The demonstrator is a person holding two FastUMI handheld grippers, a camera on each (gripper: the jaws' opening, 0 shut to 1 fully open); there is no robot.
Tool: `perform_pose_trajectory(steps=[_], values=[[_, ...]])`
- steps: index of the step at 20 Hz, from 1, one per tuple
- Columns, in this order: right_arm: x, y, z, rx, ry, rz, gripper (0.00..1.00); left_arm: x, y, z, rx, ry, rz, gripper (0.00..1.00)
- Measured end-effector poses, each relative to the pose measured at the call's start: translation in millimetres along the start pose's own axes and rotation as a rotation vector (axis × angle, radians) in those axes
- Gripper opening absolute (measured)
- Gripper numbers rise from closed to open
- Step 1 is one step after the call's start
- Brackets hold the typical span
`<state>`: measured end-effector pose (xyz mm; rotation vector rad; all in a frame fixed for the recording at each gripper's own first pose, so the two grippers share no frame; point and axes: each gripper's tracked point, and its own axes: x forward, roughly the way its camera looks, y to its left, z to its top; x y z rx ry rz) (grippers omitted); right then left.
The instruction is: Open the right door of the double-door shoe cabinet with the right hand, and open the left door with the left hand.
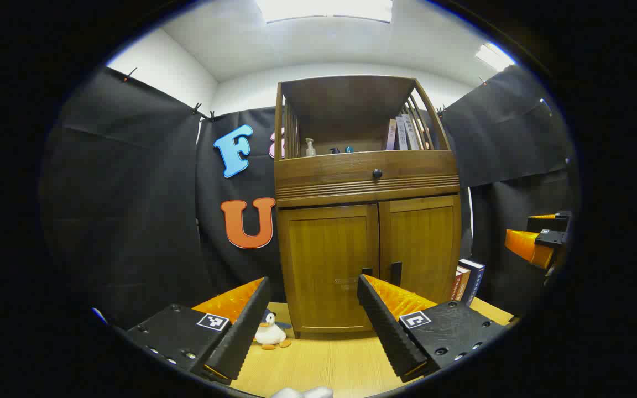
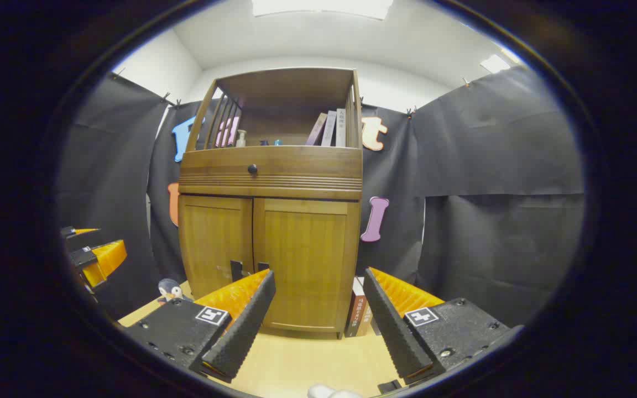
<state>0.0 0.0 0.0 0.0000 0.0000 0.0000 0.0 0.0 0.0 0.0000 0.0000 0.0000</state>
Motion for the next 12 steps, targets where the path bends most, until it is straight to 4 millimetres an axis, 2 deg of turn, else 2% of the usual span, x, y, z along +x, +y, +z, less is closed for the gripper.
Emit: perform_pose_trajectory(steps=[1, 8, 12], values=[[0.5, 0.2, -0.9, -0.003, 0.002, -0.002, 1.00, -0.4, 0.6, 0.0, 0.007, 0.002, -0.002, 0.96], [1.8, 0.4, -5.9, 0.017, 0.018, -0.004, 1.00, -4.3, 0.9, 2.6, 0.017, -0.004, -0.014, 0.96], [-5.7, 0.0, -6.1, 0.012, 0.017, -0.007, 1.00, -4.2, 2.6, 1.5, -0.001, 0.002, -0.014, 0.95]])
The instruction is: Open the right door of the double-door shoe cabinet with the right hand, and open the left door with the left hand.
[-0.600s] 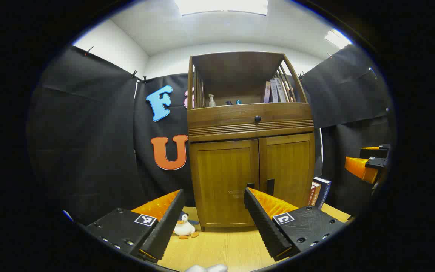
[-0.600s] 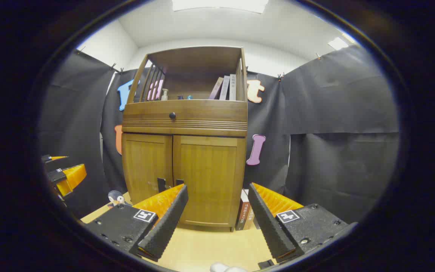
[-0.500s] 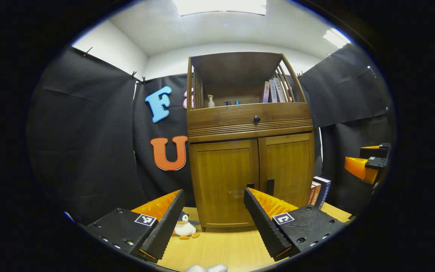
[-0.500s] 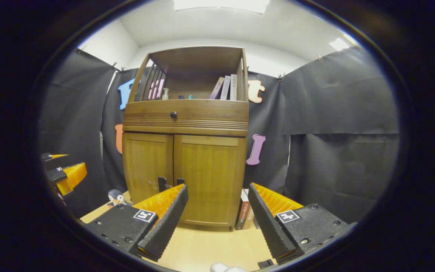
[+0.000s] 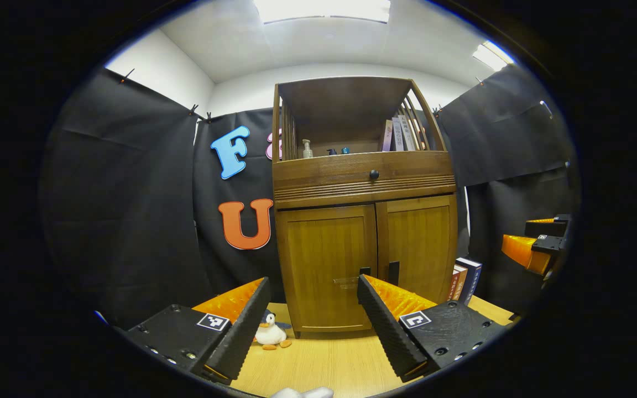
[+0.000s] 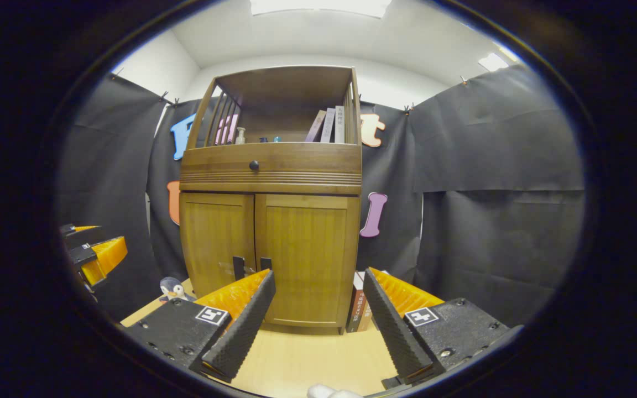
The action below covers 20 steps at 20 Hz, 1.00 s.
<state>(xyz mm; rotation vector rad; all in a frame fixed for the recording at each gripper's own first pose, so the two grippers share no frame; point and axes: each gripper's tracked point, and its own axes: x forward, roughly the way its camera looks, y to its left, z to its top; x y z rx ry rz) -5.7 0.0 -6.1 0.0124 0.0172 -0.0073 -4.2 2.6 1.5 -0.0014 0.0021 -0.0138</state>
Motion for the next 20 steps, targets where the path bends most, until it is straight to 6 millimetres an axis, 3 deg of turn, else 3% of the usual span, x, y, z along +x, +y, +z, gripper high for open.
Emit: perform_pose_trajectory(steps=[10, 17, 20], values=[[5, 3, -8, -0.013, 0.016, 0.006, 1.00, 0, 8, -7, 0.012, 0.014, 0.017, 0.96], [57, 31, -24, -0.037, 0.017, 0.027, 1.00, -1, 21, -12, 0.005, 0.032, 0.044, 0.96], [87, 49, -41, -0.047, 0.028, 0.046, 1.00, -5, 25, -14, 0.008, 0.039, 0.057, 0.96]])
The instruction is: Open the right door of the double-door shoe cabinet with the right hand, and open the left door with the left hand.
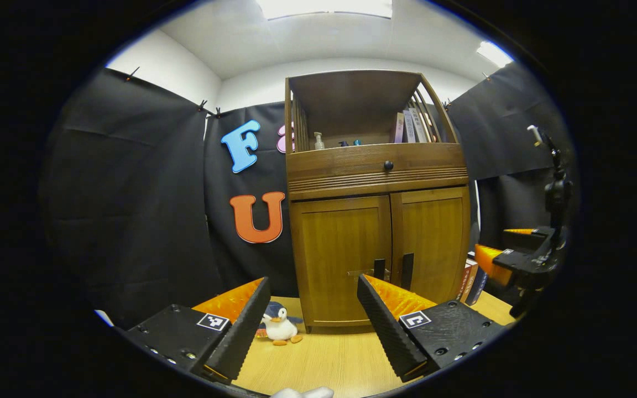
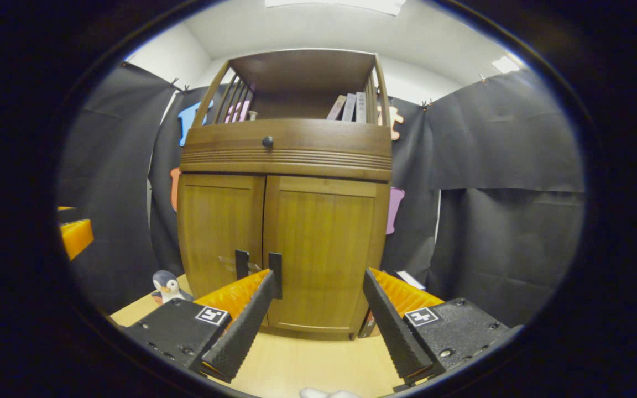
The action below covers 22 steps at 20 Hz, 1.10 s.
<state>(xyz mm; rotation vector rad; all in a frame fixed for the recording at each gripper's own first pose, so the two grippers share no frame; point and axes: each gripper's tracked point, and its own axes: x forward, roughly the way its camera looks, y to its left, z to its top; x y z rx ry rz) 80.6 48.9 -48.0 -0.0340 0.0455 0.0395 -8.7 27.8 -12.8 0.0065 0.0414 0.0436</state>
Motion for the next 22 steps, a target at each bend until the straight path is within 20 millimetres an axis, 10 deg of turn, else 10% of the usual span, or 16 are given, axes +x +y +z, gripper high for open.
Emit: perform_pose_trajectory(steps=[13, 22], values=[[148, 69, -75, 0.044, 0.125, 0.025, 1.00, -4, 23, -14, 0.025, 0.051, 0.076, 0.96], [206, 84, -102, 0.032, 0.156, 0.023, 0.91, -5, 36, -29, 0.021, 0.090, 0.124, 0.96]])
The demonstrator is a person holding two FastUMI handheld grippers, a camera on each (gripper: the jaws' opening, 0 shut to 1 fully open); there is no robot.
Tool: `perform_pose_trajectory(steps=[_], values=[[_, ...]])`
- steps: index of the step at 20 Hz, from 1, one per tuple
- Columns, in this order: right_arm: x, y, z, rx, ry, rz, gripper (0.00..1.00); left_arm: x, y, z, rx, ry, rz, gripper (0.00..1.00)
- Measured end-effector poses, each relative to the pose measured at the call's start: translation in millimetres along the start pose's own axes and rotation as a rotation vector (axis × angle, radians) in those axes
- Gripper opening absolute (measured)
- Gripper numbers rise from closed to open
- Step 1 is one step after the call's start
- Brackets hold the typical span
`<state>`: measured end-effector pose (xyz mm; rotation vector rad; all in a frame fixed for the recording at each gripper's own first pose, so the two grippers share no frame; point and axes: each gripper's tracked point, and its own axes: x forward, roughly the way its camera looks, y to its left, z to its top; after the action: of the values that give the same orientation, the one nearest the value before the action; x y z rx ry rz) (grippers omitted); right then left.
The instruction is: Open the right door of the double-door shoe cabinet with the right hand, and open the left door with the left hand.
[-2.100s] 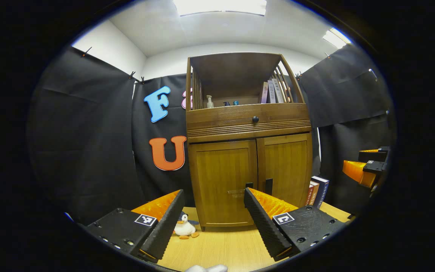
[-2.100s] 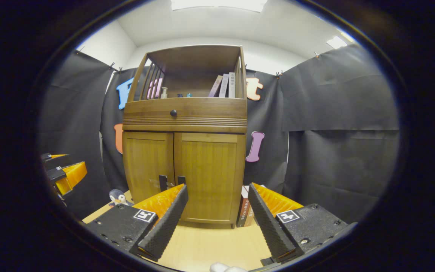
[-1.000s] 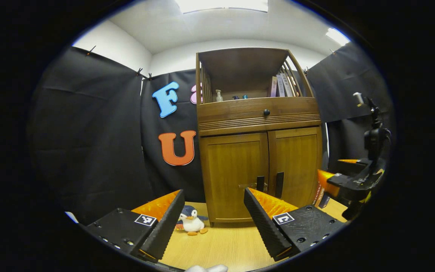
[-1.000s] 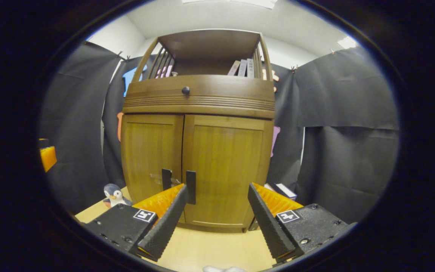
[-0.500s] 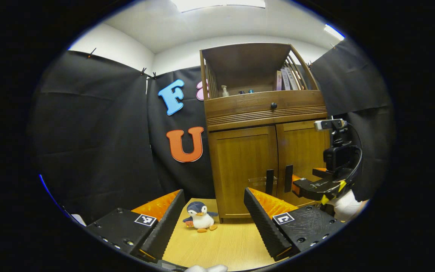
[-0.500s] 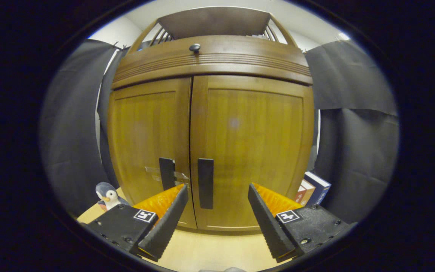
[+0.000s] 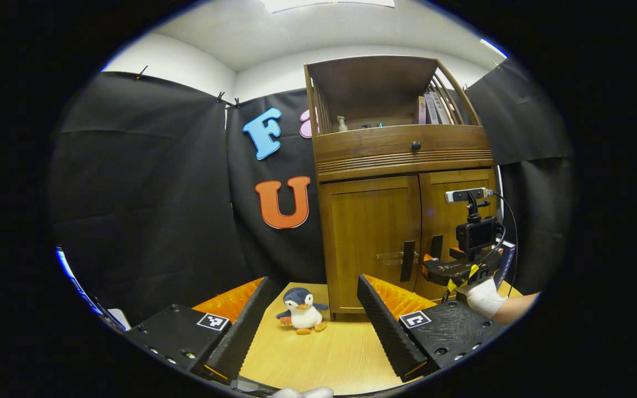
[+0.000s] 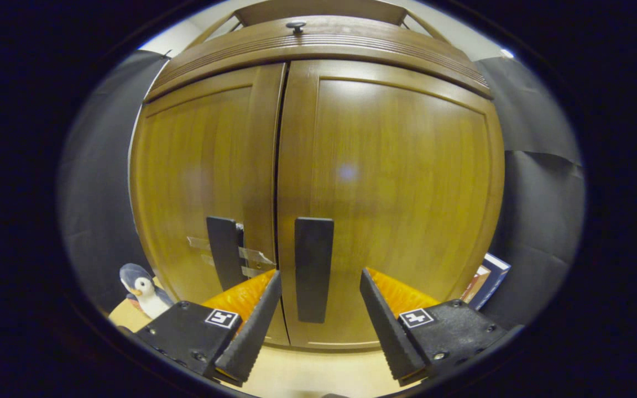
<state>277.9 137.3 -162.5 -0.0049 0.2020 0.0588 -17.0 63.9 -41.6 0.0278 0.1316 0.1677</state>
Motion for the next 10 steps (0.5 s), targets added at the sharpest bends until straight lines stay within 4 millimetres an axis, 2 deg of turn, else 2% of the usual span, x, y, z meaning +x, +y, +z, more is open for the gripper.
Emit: perform_pose_trajectory(steps=[1, 2, 3, 7, 10], values=[[5, 0, -1, 0.001, 0.002, 0.001, 0.89, 0, 0, -2, 0.000, 0.005, 0.002, 0.96], [9, 0, 0, 0.000, 0.003, -0.001, 0.84, 2, 0, -2, 0.001, 0.008, 0.003, 1.00], [12, -1, 0, 0.004, 0.002, -0.001, 0.82, 3, 2, -2, 0.002, 0.011, 0.007, 0.96], [23, 2, -2, 0.019, 0.014, 0.012, 0.67, 5, 6, -6, -0.008, 0.017, 0.020, 0.96], [25, 8, -3, 0.031, 0.017, 0.031, 0.52, 6, 9, -5, -0.014, 0.020, 0.027, 0.96]])
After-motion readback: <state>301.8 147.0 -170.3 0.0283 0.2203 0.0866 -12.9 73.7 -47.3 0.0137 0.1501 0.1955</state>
